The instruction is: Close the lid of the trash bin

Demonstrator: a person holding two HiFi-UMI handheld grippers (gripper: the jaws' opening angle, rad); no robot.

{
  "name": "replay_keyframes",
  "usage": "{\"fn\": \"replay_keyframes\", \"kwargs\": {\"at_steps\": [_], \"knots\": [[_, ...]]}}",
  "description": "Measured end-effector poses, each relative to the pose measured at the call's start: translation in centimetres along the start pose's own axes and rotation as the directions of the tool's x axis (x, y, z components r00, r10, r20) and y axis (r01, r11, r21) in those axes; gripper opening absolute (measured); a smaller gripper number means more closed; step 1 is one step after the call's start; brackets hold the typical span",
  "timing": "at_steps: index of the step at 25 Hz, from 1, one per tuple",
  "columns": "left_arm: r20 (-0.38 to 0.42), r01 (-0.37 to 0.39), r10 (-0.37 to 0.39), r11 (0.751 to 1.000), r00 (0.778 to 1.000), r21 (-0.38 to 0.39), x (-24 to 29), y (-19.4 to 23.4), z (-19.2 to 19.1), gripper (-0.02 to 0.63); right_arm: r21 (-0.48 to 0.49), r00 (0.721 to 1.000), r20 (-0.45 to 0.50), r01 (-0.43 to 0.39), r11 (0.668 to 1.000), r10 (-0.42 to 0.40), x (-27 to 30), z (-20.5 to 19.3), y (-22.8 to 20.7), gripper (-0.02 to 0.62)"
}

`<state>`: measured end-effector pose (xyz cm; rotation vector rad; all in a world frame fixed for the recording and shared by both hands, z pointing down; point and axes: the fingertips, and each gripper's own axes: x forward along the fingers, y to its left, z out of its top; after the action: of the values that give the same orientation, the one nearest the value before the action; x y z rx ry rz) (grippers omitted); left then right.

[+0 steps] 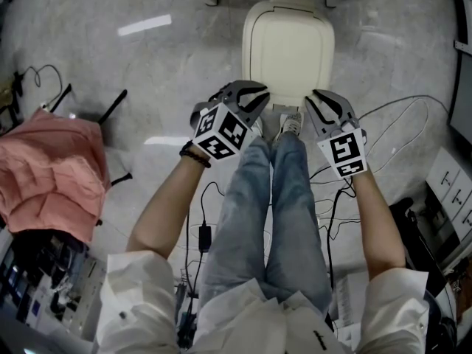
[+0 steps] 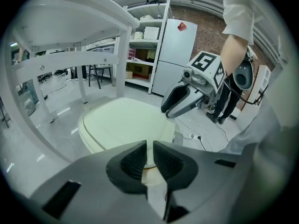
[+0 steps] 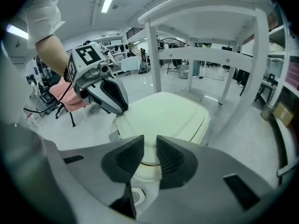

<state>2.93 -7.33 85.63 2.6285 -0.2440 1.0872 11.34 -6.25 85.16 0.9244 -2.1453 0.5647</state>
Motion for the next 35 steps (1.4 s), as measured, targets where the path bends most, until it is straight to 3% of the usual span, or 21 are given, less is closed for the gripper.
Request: {"fn": "replay_keyframes", "kwargs": {"at_steps": [35], "knots": [[-0.044,-0.065,0.063,0.997,0.997,-0.045,0.89,0.50,-0.85,0.037,0.080,0.999,-0.038,0.035,0.996,-0.032,0.93,-0.79,-0.29,0.081]]}}
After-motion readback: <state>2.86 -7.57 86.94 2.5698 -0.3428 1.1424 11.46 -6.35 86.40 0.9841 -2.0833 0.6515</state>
